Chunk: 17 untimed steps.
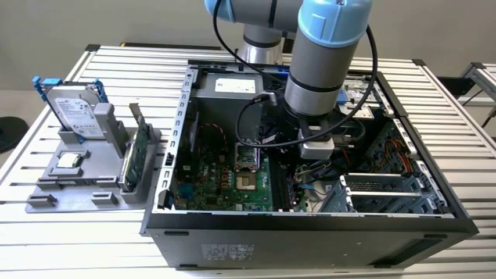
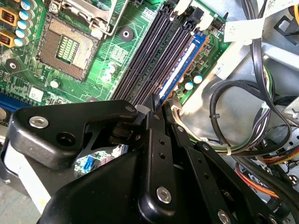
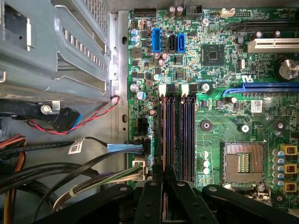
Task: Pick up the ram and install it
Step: 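Insert the ram into the slot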
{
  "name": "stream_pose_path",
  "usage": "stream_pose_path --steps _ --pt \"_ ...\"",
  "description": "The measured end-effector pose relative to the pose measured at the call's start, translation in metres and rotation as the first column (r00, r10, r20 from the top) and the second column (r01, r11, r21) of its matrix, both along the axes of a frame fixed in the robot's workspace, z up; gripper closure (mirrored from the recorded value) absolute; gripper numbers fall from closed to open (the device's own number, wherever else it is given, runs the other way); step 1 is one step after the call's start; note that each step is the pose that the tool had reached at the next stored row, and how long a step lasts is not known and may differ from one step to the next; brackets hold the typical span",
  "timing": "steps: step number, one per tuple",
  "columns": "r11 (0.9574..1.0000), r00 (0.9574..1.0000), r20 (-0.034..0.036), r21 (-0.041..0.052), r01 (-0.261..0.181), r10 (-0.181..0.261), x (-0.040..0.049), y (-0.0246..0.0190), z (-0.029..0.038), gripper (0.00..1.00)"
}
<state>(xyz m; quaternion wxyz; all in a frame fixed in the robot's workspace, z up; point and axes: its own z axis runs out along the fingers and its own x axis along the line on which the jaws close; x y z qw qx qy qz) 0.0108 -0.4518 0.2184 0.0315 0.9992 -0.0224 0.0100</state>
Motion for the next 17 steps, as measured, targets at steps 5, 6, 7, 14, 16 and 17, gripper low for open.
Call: stream_pose_path --steps 5,6,7,14,16,17 --pt "1.0000 1.0000 0.0001 0.0001 0.000 0.000 0.0000 0.0000 -0.0007 1.00" --pt "1.0000 1.0000 0.0001 0.0002 0.000 0.000 0.0000 0.0000 -0.0011 1.00" --pt "1.0000 1.0000 0.0000 0.0000 0.000 0.000 0.0000 0.0000 -0.0012 1.00" --pt "1.0000 1.0000 0.0000 0.0000 0.000 0.000 0.0000 0.0000 -0.0042 1.00" --pt "1.0000 1.0000 -0.0001 -0.0002 0.000 0.000 0.0000 0.0000 -0.0042 1.00" --pt "1.0000 1.0000 0.0000 -0.0001 0.000 0.000 0.0000 0.0000 -0.0043 1.00"
